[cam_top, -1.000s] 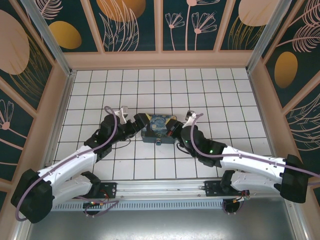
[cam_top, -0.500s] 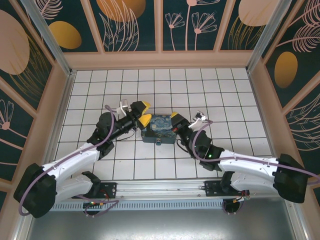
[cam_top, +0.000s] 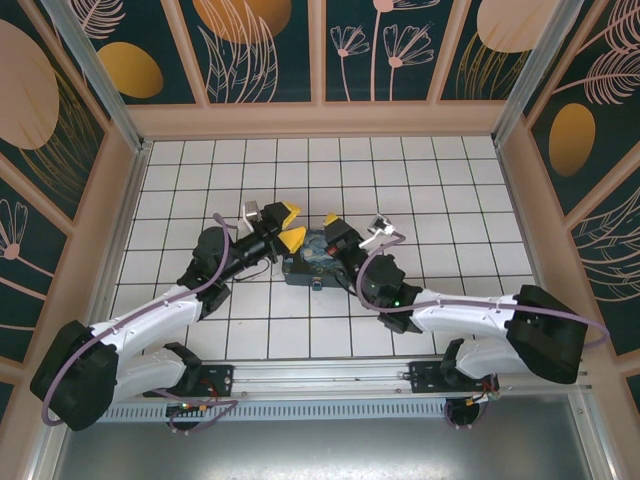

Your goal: Unlock a padlock with a key

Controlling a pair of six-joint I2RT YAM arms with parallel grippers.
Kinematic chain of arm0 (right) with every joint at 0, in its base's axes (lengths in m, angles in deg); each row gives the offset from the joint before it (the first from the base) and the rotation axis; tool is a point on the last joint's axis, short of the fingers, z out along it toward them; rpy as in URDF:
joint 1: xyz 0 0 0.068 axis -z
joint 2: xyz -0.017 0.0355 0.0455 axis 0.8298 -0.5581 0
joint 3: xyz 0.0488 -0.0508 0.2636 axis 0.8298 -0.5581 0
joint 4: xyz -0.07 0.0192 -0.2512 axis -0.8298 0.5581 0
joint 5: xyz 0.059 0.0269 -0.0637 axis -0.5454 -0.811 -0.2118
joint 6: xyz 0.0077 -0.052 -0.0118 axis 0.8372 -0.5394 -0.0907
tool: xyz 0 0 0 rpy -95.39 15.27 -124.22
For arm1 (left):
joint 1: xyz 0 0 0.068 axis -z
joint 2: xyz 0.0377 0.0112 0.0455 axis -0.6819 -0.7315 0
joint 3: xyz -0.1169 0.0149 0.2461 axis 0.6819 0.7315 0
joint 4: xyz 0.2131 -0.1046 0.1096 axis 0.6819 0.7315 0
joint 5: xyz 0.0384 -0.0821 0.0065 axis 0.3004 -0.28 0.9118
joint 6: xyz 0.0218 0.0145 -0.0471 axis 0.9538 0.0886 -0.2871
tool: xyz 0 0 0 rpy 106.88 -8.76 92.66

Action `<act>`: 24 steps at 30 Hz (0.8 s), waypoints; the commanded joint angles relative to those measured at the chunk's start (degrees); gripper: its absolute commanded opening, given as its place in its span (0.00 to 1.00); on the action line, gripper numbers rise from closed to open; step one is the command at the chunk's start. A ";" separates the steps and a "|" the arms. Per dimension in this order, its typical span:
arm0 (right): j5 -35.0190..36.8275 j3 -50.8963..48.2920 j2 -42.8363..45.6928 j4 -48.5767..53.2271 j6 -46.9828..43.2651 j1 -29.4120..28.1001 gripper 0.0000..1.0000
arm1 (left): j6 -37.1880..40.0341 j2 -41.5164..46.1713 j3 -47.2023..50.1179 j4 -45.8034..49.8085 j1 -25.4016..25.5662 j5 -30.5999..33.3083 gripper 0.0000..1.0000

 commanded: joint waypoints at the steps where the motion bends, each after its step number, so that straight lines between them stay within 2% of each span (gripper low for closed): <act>1: -1.83 2.67 -2.13 -6.53 -1.58 -0.23 0.00 | -2.37 0.04 0.86 -4.14 0.30 -1.10 0.67; 8: -4.55 4.71 -6.41 -11.57 -2.42 -0.32 0.00 | -3.48 0.08 1.60 -5.78 0.36 -1.53 0.68; 17: -6.45 7.11 -10.29 -12.93 -1.45 -0.81 0.00 | -4.36 0.13 1.97 -7.18 0.32 -1.38 0.67; 20: -6.55 6.50 -10.81 -13.71 -0.58 -1.02 0.00 | -4.69 0.22 2.17 -7.41 0.29 -1.03 0.64; 24: -6.07 4.85 -10.60 -14.63 -0.13 -1.35 0.00 | -4.98 0.38 2.58 -7.78 0.33 -0.52 0.55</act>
